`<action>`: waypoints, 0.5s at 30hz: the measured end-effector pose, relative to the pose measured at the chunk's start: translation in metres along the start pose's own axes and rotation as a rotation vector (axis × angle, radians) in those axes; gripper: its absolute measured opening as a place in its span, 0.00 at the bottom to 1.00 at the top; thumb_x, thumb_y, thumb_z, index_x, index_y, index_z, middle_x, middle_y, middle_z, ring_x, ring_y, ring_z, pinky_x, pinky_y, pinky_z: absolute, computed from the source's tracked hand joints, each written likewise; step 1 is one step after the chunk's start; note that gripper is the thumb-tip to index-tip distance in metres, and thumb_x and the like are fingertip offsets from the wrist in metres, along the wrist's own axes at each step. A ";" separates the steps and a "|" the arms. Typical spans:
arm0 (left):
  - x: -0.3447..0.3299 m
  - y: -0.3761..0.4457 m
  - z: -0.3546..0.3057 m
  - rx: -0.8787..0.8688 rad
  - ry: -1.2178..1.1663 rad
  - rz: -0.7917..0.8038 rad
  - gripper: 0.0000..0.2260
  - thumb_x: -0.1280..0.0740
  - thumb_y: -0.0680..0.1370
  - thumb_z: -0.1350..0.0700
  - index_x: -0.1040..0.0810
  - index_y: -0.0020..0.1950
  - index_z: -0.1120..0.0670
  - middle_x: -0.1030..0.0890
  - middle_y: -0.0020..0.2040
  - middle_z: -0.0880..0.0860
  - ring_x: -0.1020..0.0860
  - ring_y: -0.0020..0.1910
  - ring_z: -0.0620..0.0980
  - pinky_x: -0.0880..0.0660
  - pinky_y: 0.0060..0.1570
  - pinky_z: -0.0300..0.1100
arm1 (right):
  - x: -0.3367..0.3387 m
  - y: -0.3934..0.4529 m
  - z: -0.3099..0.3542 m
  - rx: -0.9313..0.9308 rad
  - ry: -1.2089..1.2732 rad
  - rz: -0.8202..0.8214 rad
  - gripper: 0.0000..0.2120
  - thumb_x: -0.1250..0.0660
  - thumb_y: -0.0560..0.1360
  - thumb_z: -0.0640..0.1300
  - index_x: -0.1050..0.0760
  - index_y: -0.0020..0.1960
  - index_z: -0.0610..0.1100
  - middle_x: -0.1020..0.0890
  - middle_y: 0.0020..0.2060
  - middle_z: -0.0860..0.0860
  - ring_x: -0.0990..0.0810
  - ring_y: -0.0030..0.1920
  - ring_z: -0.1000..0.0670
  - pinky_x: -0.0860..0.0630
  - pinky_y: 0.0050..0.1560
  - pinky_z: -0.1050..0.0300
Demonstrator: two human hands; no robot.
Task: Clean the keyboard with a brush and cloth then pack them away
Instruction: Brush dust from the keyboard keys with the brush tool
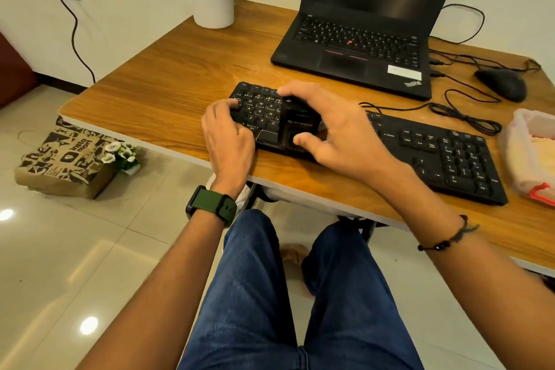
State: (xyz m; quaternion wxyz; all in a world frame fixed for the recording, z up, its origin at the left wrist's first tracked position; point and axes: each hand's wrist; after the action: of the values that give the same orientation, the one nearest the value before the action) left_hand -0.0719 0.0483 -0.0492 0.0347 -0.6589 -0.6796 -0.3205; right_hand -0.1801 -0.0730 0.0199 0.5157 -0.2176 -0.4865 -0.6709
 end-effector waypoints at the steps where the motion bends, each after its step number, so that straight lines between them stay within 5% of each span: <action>1: 0.000 0.000 0.000 0.007 -0.011 -0.007 0.20 0.45 0.70 0.71 0.28 0.60 0.60 0.27 0.59 0.57 0.33 0.60 0.52 0.40 0.55 0.35 | -0.007 0.006 0.002 0.006 -0.002 0.002 0.30 0.32 0.67 0.39 0.34 0.68 0.49 0.24 0.60 0.50 0.24 0.58 0.47 0.24 0.54 0.45; 8: 0.004 0.000 -0.001 0.008 -0.062 -0.006 0.20 0.45 0.70 0.70 0.28 0.60 0.61 0.27 0.58 0.58 0.31 0.59 0.54 0.38 0.53 0.36 | -0.034 0.042 0.010 0.022 -0.015 -0.017 0.32 0.32 0.66 0.39 0.35 0.68 0.50 0.24 0.60 0.49 0.24 0.58 0.47 0.25 0.55 0.47; 13: 0.003 0.001 0.000 0.013 -0.038 -0.011 0.21 0.46 0.70 0.72 0.28 0.61 0.61 0.27 0.59 0.58 0.32 0.60 0.54 0.42 0.53 0.32 | -0.008 0.029 0.001 -0.047 -0.030 0.015 0.30 0.30 0.67 0.39 0.34 0.67 0.48 0.24 0.60 0.52 0.26 0.55 0.54 0.31 0.52 0.63; 15: 0.002 0.001 0.000 0.018 -0.044 -0.006 0.22 0.46 0.70 0.72 0.29 0.61 0.61 0.27 0.59 0.58 0.32 0.60 0.53 0.41 0.54 0.33 | 0.006 0.017 -0.007 -0.102 -0.027 0.019 0.30 0.30 0.68 0.39 0.35 0.67 0.49 0.23 0.58 0.51 0.24 0.53 0.51 0.29 0.51 0.59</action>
State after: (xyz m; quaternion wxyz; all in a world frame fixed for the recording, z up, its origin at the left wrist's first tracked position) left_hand -0.0715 0.0503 -0.0483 0.0251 -0.6635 -0.6849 -0.2999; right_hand -0.1655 -0.0816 0.0288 0.5037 -0.2574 -0.4565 -0.6868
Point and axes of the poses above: each hand's wrist, its own y-axis towards the middle knuckle, its own x-axis out of the back of the hand, z = x × y
